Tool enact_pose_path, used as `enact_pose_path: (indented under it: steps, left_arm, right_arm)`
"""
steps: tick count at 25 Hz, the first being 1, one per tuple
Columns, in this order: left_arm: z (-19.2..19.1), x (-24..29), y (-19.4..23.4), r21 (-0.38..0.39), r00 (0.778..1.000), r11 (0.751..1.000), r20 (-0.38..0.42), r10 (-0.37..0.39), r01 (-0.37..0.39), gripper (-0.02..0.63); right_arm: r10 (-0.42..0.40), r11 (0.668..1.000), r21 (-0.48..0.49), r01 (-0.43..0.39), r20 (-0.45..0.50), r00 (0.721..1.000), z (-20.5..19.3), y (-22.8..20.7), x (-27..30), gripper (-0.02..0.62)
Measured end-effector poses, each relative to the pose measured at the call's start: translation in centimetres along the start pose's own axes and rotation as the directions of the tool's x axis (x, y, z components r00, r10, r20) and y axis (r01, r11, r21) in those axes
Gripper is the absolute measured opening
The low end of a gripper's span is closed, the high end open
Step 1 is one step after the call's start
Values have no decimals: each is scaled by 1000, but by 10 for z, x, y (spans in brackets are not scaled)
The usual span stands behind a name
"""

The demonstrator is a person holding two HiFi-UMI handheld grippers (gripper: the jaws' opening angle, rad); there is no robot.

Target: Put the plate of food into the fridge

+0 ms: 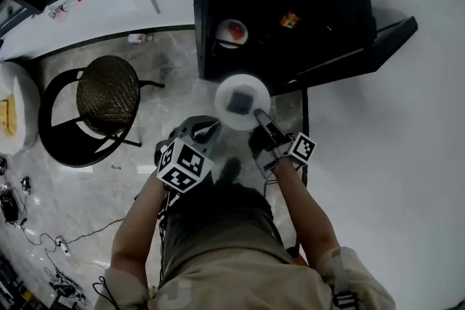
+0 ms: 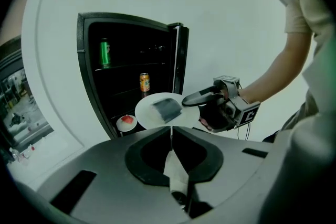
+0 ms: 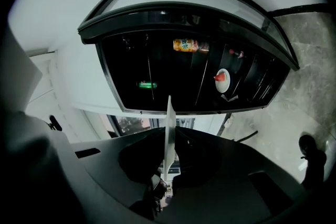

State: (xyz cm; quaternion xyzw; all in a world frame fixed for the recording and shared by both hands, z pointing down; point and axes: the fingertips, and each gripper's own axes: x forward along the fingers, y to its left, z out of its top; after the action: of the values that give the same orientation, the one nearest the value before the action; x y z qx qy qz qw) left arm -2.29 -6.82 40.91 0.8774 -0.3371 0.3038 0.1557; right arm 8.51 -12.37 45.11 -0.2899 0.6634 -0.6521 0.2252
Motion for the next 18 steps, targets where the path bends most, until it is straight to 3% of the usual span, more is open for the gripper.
enact_pose_path:
  steps: [4,18]
  left_arm:
    - [-11,18,9,-15,1000,1000,-20,-13,13,18]
    - [-61,59,23,-98,998,994,-43,-41,37,18]
  right_arm:
    - [-52,999,4,52,-13,999,4,-18,7,43]
    - [-100,995,17,100,-28,995,3,-80,28,43]
